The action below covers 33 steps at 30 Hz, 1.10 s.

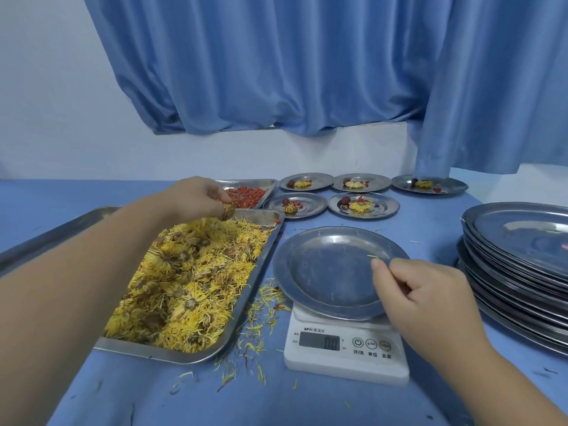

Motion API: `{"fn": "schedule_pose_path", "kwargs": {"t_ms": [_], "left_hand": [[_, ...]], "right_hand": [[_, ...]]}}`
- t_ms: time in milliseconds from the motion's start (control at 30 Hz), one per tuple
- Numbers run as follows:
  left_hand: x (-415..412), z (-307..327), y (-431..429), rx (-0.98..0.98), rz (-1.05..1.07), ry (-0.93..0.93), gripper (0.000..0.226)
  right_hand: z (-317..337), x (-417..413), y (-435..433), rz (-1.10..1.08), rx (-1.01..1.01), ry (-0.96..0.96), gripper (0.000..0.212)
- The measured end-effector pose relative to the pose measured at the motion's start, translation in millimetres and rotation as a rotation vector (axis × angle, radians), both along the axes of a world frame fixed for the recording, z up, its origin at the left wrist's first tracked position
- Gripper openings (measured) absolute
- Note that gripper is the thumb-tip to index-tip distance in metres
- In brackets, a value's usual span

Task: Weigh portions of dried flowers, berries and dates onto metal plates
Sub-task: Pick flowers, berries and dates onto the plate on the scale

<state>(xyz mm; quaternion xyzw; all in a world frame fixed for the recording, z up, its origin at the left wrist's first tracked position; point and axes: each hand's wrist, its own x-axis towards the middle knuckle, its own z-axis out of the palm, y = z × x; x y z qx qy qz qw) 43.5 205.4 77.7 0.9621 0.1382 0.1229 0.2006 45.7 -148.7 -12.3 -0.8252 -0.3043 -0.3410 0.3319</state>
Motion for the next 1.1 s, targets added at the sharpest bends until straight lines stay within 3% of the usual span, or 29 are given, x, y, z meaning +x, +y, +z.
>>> {"fn": "schedule_pose_path", "kwargs": {"t_ms": [300,667,1100], "left_hand": [[-27,3,-24,-0.334,-0.064,-0.045,0.015],[-11,-21,-131,-0.303,-0.35,0.026,0.022],[3,-37,-159,-0.121,-0.372,0.139,0.028]], "right_hand": [[1,-2,1,0.035,0.037,0.052,0.055],[3,0,-7,0.059,0.173,0.091,0.056],[6,-5,-5,0.057,0.074,0.034,0.051]]}}
